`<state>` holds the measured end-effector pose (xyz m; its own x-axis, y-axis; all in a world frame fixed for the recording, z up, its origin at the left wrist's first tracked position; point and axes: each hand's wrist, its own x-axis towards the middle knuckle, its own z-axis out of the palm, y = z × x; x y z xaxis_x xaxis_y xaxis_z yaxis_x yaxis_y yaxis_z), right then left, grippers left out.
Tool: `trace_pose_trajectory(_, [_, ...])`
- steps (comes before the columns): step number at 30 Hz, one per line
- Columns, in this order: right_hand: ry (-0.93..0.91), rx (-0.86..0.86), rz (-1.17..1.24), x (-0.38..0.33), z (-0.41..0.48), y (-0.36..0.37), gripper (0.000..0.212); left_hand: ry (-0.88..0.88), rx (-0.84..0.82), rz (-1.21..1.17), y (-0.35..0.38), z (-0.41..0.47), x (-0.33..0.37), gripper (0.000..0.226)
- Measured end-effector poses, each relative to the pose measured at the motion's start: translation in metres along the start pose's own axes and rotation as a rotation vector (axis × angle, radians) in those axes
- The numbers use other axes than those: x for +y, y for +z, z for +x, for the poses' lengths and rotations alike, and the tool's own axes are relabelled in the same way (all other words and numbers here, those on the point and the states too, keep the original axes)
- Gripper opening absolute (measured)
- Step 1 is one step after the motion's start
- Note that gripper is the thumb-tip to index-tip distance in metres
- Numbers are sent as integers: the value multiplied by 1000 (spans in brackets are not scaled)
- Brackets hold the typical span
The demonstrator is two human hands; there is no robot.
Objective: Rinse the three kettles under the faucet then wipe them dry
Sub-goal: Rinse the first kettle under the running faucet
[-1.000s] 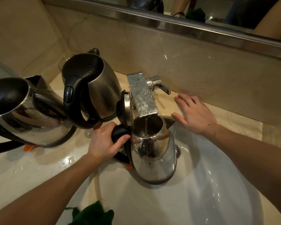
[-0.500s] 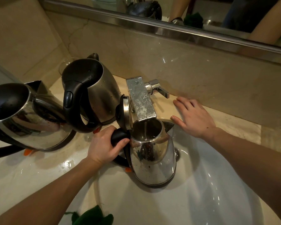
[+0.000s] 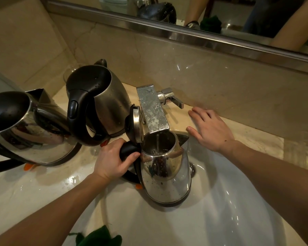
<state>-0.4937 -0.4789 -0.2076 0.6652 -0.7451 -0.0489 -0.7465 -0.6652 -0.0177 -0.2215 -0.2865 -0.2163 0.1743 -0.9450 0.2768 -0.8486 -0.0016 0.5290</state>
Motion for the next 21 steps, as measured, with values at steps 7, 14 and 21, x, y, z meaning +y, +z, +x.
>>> trace_pose_trajectory(7, [5, 5, 2, 1, 0, 1, 67, -6, 2, -7, 0, 0, 1, 75])
trace_pose_trajectory(14, [7, 9, -2, 1, 0, 2, 66, 13, 13, -7, -1, 0, 1, 73])
trace_pose_trajectory(21, [8, 3, 3, 1, 0, 2, 68, 5, 10, -2, -1, -1, 1, 74])
